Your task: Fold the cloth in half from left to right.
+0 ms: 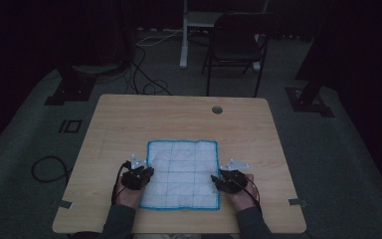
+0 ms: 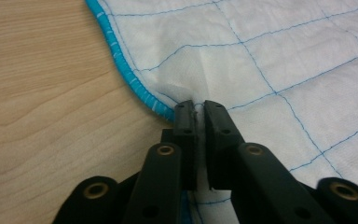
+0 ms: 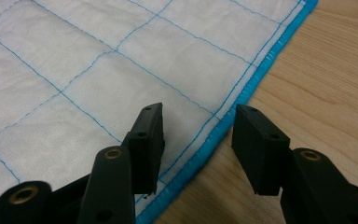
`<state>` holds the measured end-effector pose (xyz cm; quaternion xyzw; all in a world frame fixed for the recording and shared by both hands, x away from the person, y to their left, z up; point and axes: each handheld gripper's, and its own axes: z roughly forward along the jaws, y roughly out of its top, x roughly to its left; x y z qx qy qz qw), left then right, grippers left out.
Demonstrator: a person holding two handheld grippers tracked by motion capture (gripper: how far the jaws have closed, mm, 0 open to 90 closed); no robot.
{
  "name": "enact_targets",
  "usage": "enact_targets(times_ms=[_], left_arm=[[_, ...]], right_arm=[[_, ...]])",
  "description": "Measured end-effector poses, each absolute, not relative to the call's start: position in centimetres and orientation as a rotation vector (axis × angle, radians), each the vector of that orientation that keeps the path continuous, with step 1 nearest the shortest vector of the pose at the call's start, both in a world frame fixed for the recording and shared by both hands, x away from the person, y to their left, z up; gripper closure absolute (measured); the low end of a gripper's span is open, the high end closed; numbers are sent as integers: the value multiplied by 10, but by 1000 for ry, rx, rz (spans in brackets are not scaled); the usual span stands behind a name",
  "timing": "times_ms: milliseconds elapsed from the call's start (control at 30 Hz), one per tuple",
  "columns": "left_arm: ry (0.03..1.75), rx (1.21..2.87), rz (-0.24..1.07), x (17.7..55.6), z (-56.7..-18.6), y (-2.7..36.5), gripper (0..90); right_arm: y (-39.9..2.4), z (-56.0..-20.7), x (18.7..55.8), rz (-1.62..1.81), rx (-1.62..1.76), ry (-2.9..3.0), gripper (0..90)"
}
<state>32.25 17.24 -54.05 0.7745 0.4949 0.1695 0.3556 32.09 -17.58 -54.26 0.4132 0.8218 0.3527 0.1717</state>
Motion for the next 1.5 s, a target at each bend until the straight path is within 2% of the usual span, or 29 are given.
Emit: enact_targets(times_ms=[600, 1500], left_arm=[[1276, 1962, 399, 323, -534, 173, 875], [1092, 1910, 352, 326, -493, 146, 875]], right_arm=[[-186, -536, 316, 1010, 1178, 2315, 553], [-196, -539, 314, 1007, 1236, 2292, 550]])
